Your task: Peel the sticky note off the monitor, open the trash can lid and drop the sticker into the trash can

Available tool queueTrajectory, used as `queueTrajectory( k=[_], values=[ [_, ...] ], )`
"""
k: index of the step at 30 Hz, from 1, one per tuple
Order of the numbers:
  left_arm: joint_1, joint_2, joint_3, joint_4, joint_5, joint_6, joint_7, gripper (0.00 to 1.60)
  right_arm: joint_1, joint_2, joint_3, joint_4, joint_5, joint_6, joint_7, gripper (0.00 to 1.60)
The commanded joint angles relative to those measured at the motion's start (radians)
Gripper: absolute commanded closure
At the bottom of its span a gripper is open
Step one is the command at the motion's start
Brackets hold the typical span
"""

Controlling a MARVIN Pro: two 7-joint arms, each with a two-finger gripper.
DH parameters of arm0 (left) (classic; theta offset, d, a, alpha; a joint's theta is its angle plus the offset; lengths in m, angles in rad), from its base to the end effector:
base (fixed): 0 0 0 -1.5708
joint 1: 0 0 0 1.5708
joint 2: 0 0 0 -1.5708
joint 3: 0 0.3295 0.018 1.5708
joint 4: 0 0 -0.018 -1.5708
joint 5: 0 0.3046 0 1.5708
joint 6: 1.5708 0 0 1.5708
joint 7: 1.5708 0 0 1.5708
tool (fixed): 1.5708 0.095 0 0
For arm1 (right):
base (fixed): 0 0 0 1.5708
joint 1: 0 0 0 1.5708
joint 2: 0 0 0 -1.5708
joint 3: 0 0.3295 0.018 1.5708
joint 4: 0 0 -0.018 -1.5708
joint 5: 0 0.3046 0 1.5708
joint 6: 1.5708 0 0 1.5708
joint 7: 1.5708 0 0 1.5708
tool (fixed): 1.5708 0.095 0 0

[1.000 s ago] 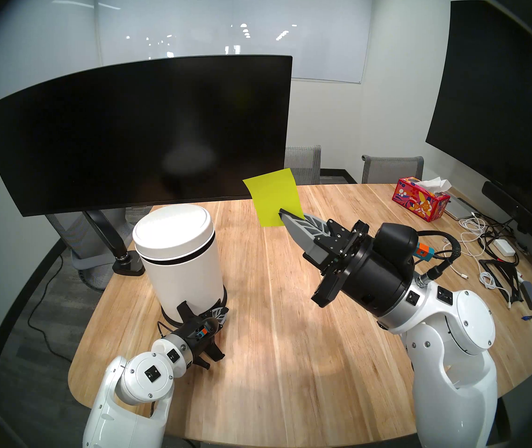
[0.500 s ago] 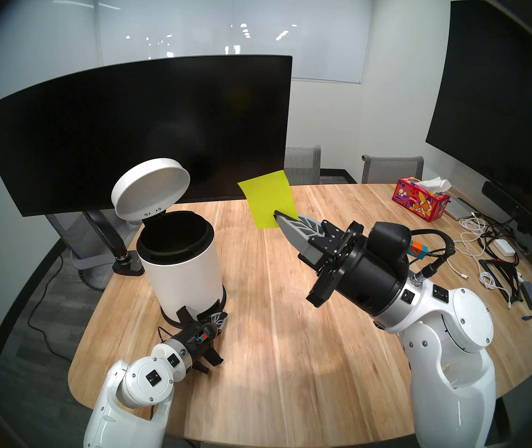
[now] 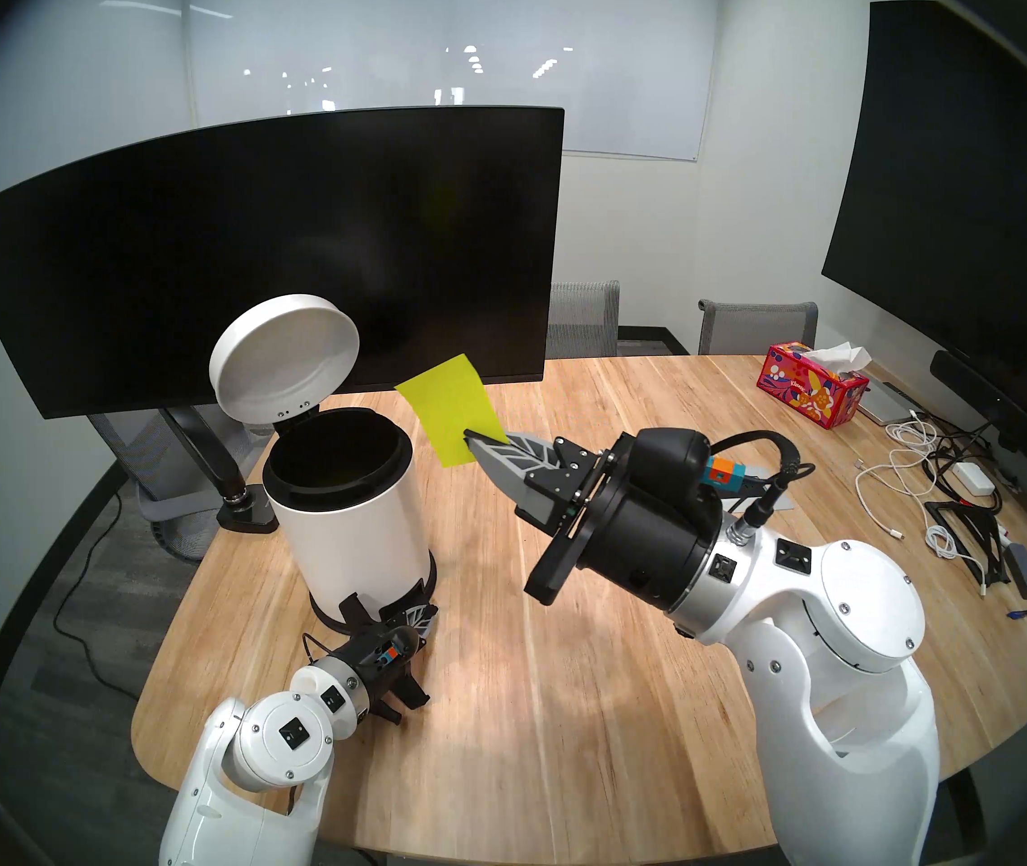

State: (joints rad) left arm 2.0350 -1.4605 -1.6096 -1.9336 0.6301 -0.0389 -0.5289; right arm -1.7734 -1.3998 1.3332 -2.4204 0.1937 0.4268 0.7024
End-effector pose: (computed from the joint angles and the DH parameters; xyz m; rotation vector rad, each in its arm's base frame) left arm 0.2493 0.0006 -0.3871 -2.1776 1.3175 -1.6541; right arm 0.2410 0.1176 -0.1476 -1.3851 -0.9156 -1.7207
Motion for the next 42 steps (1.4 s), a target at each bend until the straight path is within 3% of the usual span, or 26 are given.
queueTrajectory(
  k=[1,8,23,42],
  values=[
    [0.030,0.003,-0.016,-0.006,-0.004,0.011,-0.006,1.60,0.099,-0.021,-0.102,0.013,-0.048,0.037,-0.011,1.60],
    [0.031,0.000,-0.012,-0.004,-0.003,0.010,-0.008,1.60,0.175,-0.046,-0.154,0.053,-0.096,0.084,-0.029,1.60],
    [0.047,-0.002,0.007,0.000,0.006,0.002,-0.002,1.60,0.286,-0.062,-0.182,0.155,-0.141,0.151,-0.022,1.60],
    [0.036,-0.002,0.013,0.003,0.010,0.006,0.000,1.60,0.418,-0.071,-0.250,0.289,-0.205,0.240,0.037,1.60]
  ],
)
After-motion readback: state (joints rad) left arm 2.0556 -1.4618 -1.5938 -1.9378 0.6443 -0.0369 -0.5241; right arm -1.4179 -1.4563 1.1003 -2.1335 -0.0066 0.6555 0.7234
